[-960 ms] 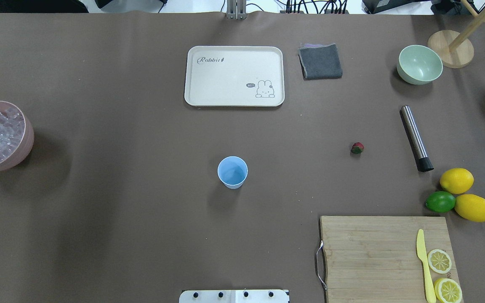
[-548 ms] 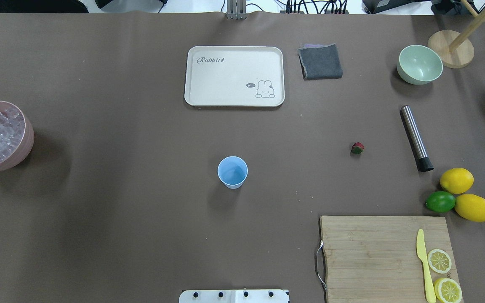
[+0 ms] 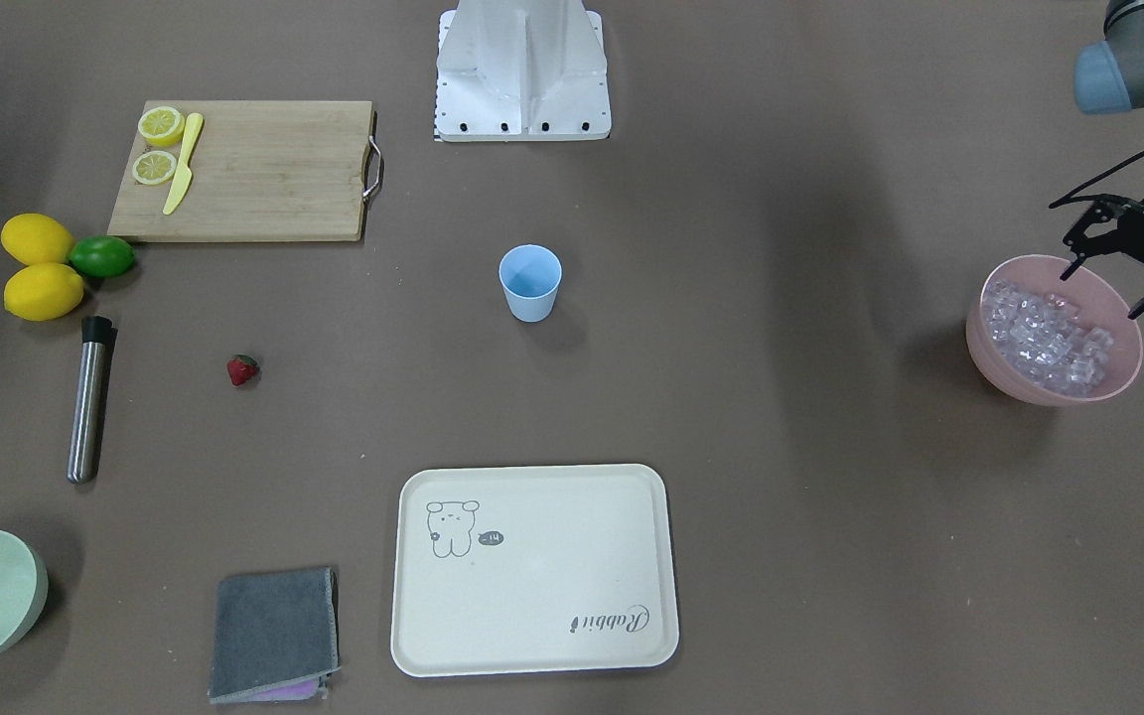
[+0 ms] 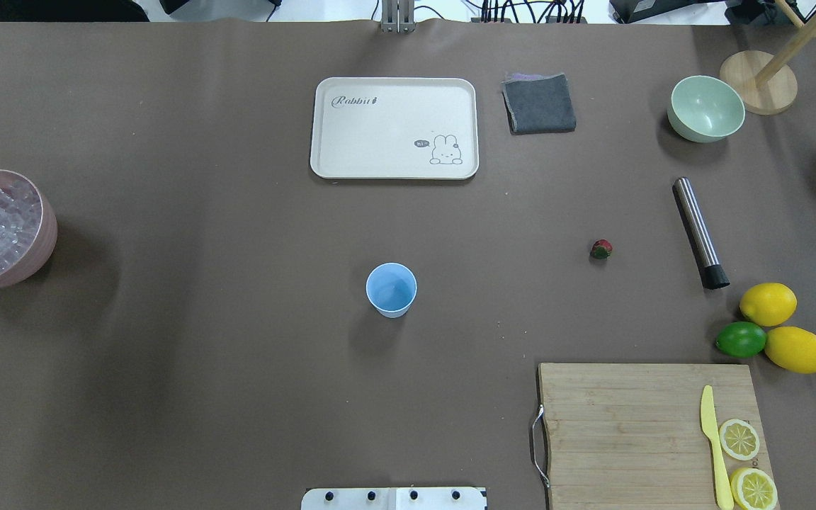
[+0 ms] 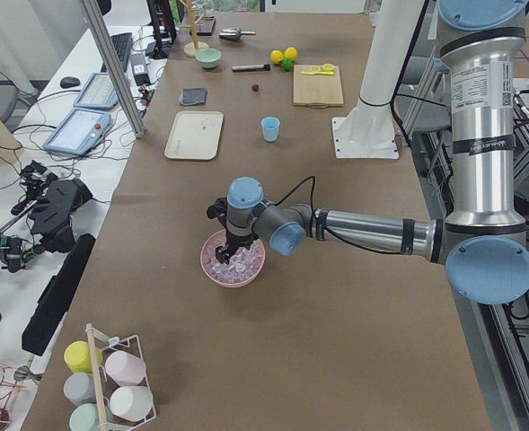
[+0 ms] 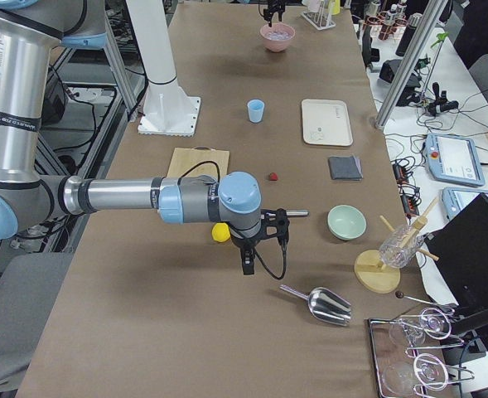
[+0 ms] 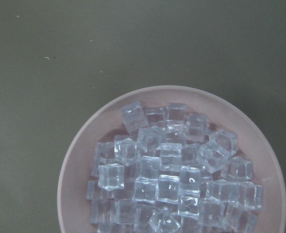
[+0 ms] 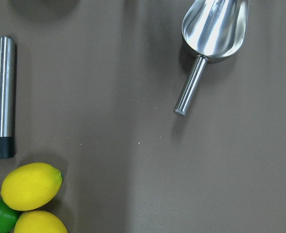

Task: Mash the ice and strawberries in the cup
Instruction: 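Lower the left gripper into the ice bowl and grasp one ice cube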

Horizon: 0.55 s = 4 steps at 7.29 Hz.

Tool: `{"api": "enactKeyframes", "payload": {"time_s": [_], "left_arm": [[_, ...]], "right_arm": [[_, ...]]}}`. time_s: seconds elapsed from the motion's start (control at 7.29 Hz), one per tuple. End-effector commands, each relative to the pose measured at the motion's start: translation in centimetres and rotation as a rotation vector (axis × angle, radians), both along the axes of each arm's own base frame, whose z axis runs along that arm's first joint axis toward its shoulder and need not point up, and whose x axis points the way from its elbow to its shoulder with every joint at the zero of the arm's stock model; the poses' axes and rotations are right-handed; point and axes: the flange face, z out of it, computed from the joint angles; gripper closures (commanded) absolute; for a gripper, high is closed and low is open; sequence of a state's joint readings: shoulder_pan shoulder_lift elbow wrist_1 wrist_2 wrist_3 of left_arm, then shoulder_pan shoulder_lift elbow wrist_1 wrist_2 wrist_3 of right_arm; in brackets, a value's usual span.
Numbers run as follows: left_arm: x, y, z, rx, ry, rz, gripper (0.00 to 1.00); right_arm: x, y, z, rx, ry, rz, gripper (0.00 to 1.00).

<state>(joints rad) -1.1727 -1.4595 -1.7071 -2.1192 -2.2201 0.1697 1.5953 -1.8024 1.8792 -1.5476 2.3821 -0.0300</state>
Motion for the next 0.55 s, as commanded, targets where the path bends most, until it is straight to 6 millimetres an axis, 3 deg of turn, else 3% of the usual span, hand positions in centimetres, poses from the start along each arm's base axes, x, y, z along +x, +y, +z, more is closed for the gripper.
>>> {"api": "enactKeyframes", "payload": {"time_s": [0.0, 0.41], "left_arm": [[0.9, 0.0, 1.5, 0.020, 0.004, 0.020, 0.23], [2.2, 0.2, 1.8, 0.020, -0.015, 0.033, 0.30]], "right_arm": [[0.0, -0.1, 0.0, 0.000, 0.000, 0.000, 0.00], [0.0, -0.1, 0.0, 0.000, -0.002, -0.001, 0.00]]}}
